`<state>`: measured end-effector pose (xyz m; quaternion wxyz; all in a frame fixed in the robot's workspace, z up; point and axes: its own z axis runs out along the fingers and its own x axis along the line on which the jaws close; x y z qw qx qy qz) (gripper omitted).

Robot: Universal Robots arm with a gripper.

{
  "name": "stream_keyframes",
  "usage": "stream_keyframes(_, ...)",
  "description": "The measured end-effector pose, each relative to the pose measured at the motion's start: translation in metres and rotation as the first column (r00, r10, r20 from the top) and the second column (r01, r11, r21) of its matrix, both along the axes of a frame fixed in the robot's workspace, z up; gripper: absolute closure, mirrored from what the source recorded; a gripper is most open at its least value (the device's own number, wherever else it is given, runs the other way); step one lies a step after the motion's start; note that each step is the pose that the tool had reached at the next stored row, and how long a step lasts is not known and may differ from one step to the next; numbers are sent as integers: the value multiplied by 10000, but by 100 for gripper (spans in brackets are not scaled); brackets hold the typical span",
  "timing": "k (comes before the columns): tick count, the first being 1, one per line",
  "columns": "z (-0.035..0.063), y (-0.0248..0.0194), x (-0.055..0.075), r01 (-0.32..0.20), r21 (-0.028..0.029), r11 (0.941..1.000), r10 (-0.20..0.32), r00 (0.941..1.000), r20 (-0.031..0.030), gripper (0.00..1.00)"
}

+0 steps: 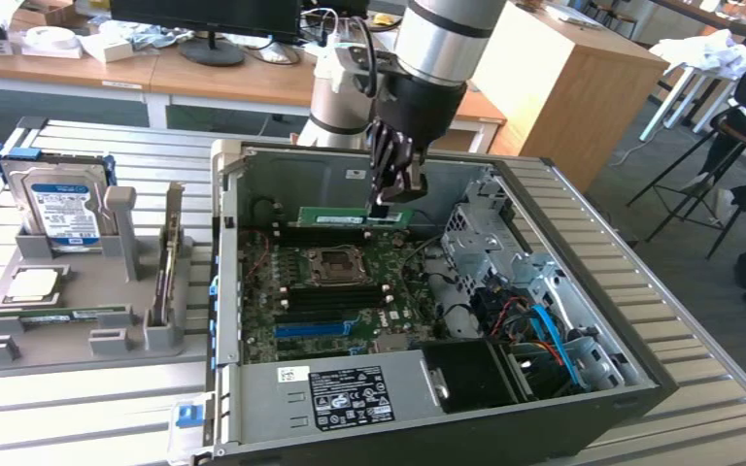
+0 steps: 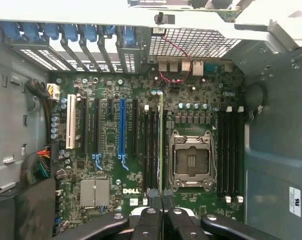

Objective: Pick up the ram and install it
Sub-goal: 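Pick up the ram and move it above insertion slot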

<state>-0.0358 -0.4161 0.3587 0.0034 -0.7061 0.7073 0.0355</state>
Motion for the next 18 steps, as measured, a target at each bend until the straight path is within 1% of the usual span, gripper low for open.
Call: stream_keyframes(18,-211,0,0,-1,0,10000,1,10000,0,88)
